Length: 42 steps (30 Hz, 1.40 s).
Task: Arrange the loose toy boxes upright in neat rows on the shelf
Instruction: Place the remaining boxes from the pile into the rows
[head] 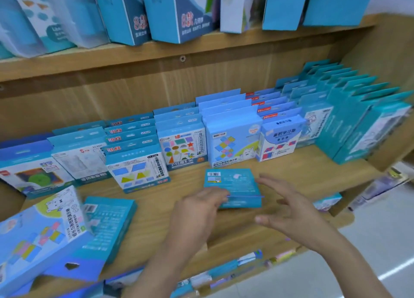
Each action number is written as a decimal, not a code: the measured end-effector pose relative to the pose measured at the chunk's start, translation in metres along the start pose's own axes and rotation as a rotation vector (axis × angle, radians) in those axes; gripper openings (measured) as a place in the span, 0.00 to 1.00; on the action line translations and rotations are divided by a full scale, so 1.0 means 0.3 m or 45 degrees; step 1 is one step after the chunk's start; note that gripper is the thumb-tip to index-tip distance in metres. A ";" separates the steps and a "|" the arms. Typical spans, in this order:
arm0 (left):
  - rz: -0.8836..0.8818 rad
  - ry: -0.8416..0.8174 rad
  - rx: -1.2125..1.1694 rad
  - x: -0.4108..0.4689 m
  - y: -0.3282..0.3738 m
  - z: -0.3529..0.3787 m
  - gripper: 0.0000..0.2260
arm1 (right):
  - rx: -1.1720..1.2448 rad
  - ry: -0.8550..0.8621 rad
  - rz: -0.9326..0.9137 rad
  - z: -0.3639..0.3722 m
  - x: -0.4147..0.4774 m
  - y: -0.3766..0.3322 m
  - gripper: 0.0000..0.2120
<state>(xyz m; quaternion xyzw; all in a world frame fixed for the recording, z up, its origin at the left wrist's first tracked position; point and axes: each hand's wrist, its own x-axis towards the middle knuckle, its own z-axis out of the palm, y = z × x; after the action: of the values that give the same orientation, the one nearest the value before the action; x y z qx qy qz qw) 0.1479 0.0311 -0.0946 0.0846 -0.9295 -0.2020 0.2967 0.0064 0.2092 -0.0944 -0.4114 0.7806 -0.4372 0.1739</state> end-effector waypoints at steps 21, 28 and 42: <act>-0.881 0.200 -1.023 0.078 0.238 0.017 0.12 | 0.806 -0.007 0.021 -0.104 0.132 0.028 0.13; -0.861 0.288 -0.886 0.016 0.219 -0.050 0.09 | 0.729 -0.152 -0.093 -0.075 0.143 -0.029 0.21; -0.905 0.523 -0.555 -0.234 0.016 -0.516 0.14 | 0.154 -0.437 -0.584 0.197 0.316 -0.526 0.31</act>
<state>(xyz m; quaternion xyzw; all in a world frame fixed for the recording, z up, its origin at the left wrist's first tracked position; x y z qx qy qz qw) 0.2953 0.0046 -0.0139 0.3718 -0.7007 -0.4608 0.3981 0.0642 0.0580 0.0114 -0.6340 0.5988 -0.4350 0.2242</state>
